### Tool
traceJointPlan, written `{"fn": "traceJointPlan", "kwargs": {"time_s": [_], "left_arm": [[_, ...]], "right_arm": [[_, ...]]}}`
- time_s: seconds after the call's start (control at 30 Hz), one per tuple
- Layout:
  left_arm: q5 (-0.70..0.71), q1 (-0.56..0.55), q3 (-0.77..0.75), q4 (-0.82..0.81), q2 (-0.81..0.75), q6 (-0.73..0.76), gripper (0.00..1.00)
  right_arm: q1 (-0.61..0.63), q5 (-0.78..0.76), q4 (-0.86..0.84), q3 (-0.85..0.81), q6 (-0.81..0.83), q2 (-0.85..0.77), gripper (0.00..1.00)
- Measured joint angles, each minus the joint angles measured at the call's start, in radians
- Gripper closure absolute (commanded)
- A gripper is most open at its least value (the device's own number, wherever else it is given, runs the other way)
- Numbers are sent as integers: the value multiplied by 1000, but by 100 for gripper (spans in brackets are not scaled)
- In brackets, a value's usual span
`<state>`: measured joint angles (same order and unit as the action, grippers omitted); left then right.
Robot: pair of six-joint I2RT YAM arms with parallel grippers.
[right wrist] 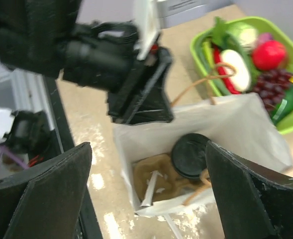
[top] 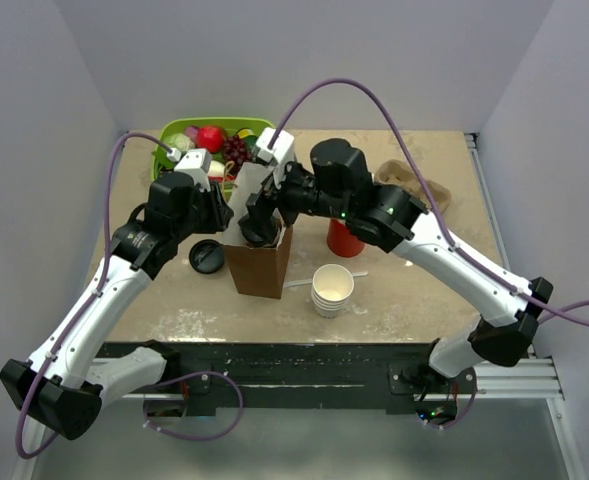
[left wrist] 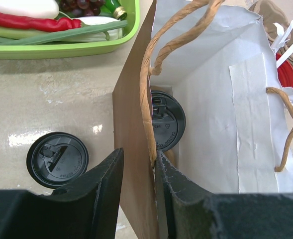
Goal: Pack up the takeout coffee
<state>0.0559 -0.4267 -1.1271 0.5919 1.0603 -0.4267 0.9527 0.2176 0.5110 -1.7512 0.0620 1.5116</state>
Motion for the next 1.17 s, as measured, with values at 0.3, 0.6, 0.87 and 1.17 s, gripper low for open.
{"fn": "traceJointPlan", "kwargs": {"time_s": [0.3,0.6,0.87,1.17], "left_arm": [[-2,0,2,-6,-3,0,60],[0,0,2,-7,-5,-2,38],[2,0,2,-6,-23,-4,0],[44,0,-53,24,-93,-8,0]], "right_arm": [[-61,-329,-56,2,-177,-148,2],[-460,-578,-110,246,-400,-362,2],[-468,-764,-70,511,-510,-589,2],[-468,-882,14,543,-526,-634,2]]}}
